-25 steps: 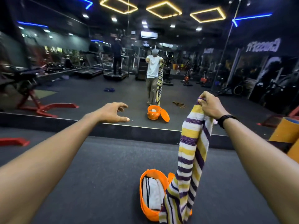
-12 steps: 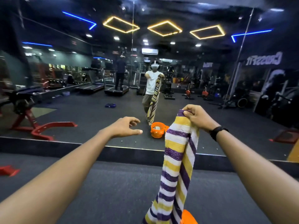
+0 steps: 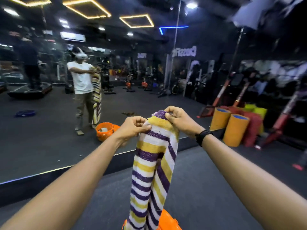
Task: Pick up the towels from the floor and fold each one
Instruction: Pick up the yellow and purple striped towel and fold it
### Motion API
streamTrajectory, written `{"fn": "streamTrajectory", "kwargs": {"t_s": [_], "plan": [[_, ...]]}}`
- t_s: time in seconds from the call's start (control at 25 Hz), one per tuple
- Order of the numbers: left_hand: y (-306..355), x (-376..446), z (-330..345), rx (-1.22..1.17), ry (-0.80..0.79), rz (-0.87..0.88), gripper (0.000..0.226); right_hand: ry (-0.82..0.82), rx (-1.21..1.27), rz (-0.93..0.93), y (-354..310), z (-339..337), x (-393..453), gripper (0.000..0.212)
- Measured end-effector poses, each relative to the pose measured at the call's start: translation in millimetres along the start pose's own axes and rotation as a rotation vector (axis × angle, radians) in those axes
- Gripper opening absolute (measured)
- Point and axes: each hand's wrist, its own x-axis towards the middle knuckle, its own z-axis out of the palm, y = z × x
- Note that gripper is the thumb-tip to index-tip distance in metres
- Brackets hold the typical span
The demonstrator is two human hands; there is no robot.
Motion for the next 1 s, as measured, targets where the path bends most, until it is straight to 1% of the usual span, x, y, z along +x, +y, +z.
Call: {"fn": "streamTrajectory", "kwargs": {"t_s": [0.08, 0.12, 0.2, 0.28, 0.32, 0.4, 0.48, 0.52, 0.64, 0.68, 0.76, 0.8, 0.84, 0.88, 0.92, 1.0], "plan": [[3.4, 19.5, -3.5, -0.077, -0.006, 0.035, 0.029, 0.092, -0.018, 0.102, 5.3, -3.3, -5.5, 0.013], [6.1, 29.5, -5.0, -0.081, -0.036, 0.046, 0.032, 0.145, -0.051, 0.154, 5.1, -2.0, -7.9, 0.018], [9.4, 46.3, -4.4, -0.076, -0.119, 0.075, 0.037, 0.218, -0.142, 0.226, 3.1, 3.0, -11.5, 0.034], [10.1, 57.3, 1.6, -0.078, -0.204, 0.108, 0.037, 0.258, -0.174, 0.239, -1.2, 10.0, -14.9, 0.043], [9.5, 59.9, 5.0, -0.082, -0.232, 0.115, 0.037, 0.261, -0.156, 0.238, -1.9, 12.6, -15.9, 0.041], [8.2, 62.5, 9.3, -0.071, -0.265, 0.123, 0.037, 0.251, -0.147, 0.208, -2.4, 13.2, -18.9, 0.031], [7.0, 65.6, 9.5, -0.065, -0.305, 0.141, 0.037, 0.291, -0.198, 0.168, -2.3, 12.2, -16.9, 0.017], [7.4, 66.8, 9.4, -0.066, -0.325, 0.147, 0.035, 0.327, -0.233, 0.15, -1.6, 11.0, -13.0, 0.014], [-6.0, 69.8, 7.4, -0.022, -0.397, 0.172, 0.021, 0.436, -0.335, 0.075, 4.1, 3.9, -0.1, 0.016], [-16.1, 68.5, 5.4, 0.009, -0.435, 0.176, 0.019, 0.487, -0.306, 0.057, 7.1, -0.1, 2.7, 0.018], [-40.0, 67.7, 0.1, 0.094, -0.463, 0.175, 0.019, 0.642, -0.13, 0.057, 11.3, -9.4, 5.7, 0.02], [-49.3, 67.9, -1.6, 0.112, -0.436, 0.188, 0.026, 0.704, -0.032, 0.07, 11.6, -12.9, 5.6, 0.021], [-53.3, 68.0, -1.3, 0.095, -0.379, 0.209, 0.03, 0.727, 0.046, 0.094, 10.4, -14.7, 4.9, 0.022], [-50.7, 68.5, 0.9, 0.063, -0.318, 0.231, 0.031, 0.708, 0.077, 0.124, 8.6, -14.8, 4.4, 0.019], [-42.2, 68.8, 4.9, 0.035, -0.285, 0.262, 0.031, 0.656, 0.05, 0.155, 6.2, -12.5, 3.8, 0.015], [-21.8, 69.5, 14.3, 0.039, -0.293, 0.333, 0.028, 0.525, -0.039, 0.176, 0.8, -2.8, 1.0, 0.005]]}}
